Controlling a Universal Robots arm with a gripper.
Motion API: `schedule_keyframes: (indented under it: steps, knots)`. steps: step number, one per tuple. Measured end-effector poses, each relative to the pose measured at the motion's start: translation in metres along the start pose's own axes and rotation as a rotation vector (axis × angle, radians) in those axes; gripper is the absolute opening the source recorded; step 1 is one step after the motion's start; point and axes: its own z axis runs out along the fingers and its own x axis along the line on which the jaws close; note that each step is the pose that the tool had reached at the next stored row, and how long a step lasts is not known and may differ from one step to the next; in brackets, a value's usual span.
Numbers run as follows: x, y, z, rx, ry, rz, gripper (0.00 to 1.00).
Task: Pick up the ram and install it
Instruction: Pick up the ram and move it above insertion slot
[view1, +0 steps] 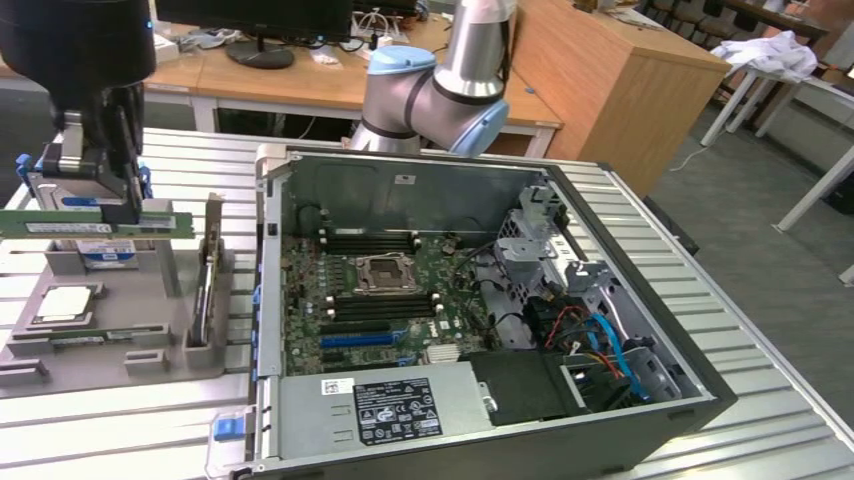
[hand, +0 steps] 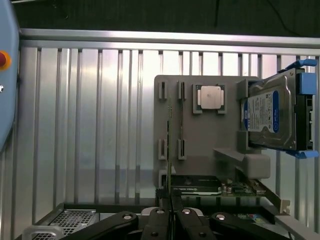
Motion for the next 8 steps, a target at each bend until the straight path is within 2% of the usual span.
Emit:
schedule_keyframes:
  steps: [8]
  knots:
    - [0.000, -0.0136, -0.0005, 0.0000, 0.0000, 0.000, 0.12]
